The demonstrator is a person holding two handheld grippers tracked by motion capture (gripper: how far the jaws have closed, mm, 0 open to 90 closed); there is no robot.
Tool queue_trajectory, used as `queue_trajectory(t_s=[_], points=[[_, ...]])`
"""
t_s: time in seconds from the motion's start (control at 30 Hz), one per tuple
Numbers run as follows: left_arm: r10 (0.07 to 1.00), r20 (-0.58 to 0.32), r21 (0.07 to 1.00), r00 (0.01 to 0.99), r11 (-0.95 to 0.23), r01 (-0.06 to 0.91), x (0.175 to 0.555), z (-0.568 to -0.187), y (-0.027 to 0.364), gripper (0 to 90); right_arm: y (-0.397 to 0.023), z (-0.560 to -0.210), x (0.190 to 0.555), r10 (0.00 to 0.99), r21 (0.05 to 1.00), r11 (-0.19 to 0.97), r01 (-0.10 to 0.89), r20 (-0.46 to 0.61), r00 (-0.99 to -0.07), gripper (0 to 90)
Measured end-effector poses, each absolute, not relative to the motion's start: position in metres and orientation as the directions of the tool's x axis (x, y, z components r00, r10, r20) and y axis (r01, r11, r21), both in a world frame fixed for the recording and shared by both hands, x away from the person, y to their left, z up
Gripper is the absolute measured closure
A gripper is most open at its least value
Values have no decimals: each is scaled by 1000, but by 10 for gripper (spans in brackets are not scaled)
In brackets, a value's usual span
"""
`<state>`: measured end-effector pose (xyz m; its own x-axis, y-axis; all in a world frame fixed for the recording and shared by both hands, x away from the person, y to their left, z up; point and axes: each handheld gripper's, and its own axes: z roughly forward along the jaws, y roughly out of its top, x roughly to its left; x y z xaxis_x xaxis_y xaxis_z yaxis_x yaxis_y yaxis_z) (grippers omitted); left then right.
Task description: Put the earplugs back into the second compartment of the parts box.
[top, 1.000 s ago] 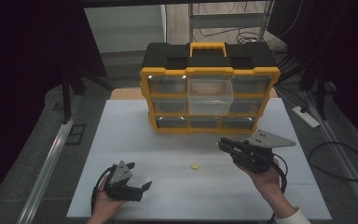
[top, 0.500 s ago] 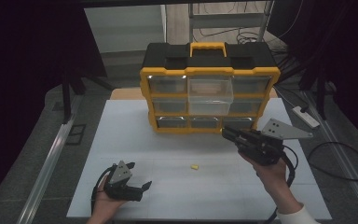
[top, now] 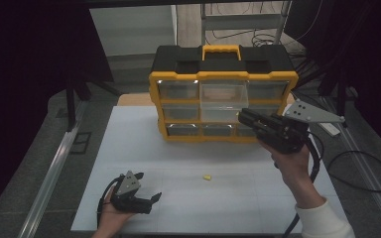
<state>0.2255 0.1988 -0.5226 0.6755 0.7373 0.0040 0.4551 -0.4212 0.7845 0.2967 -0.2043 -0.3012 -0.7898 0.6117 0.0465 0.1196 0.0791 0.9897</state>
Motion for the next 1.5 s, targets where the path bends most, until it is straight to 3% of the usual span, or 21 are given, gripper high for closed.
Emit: queue_trajectory(t_s=[0.63, 1.1, 1.23, 1.3, 1.5], points=[[738, 0, 787, 675, -416, 456, 226, -523, 200, 76, -185, -282, 359, 693, 972, 126, 197, 56, -719, 794], [738, -1, 788, 675, -415, 455, 226, -523, 200, 76, -173, -277, 379, 734, 964, 179, 197, 2, -680, 781], [738, 0, 788, 675, -415, 454, 226, -523, 200, 76, -175, -279, 382, 734, 962, 181, 204, 6, -679, 693], [739, 0, 787, 674, -416, 455, 226, -523, 201, 76, -178, -281, 381, 735, 966, 169, 198, 10, -678, 489], [738, 1, 786, 675, -418, 456, 226, -523, 200, 76, -183, -281, 368, 722, 973, 173, 153, -20, -692, 383]])
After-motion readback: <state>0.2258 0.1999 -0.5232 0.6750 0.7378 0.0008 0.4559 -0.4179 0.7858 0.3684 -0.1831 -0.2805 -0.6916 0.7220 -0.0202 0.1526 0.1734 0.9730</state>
